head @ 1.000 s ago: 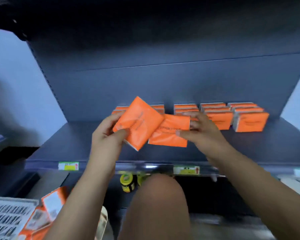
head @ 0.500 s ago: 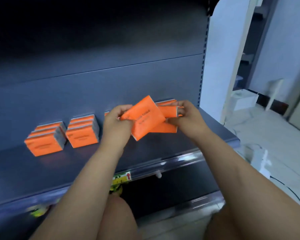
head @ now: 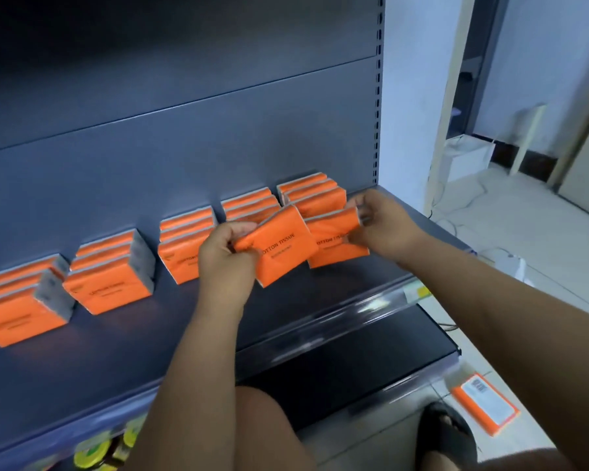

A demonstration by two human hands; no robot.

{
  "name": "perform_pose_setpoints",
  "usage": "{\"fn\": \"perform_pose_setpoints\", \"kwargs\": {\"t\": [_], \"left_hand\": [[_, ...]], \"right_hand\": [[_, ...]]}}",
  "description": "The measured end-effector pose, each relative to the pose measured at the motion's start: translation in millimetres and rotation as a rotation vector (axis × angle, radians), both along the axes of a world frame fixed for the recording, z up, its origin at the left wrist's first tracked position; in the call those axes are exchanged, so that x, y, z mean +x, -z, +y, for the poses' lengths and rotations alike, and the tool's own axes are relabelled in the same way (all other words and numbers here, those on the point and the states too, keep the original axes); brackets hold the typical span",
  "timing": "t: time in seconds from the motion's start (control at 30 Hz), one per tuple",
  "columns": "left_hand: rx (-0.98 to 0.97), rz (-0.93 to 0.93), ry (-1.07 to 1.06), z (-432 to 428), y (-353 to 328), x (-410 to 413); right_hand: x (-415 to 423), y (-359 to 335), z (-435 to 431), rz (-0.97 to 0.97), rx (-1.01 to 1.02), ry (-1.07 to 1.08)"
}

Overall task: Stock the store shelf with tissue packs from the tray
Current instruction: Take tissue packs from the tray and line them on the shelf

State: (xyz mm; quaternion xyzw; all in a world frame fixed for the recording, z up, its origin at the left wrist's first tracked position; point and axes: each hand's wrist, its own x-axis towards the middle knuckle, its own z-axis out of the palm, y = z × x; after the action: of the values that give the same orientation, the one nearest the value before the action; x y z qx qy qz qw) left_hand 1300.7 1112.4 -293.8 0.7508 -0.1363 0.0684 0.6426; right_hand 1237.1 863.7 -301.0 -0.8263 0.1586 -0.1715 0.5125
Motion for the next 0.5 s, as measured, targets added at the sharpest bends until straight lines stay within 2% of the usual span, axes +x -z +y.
{"fn": "perform_pose_setpoints", "kwargs": {"t": [0.23, 0.5], "left_hand": [[0.131, 0.039, -0.022, -11, 25, 18], [0.391, -0.191, -0.077, -16, 41, 27]], "right_hand": [[10, 14, -19, 0.006, -0.247, 0.099], [28, 13, -17, 0.038, -0.44, 0.137]]}}
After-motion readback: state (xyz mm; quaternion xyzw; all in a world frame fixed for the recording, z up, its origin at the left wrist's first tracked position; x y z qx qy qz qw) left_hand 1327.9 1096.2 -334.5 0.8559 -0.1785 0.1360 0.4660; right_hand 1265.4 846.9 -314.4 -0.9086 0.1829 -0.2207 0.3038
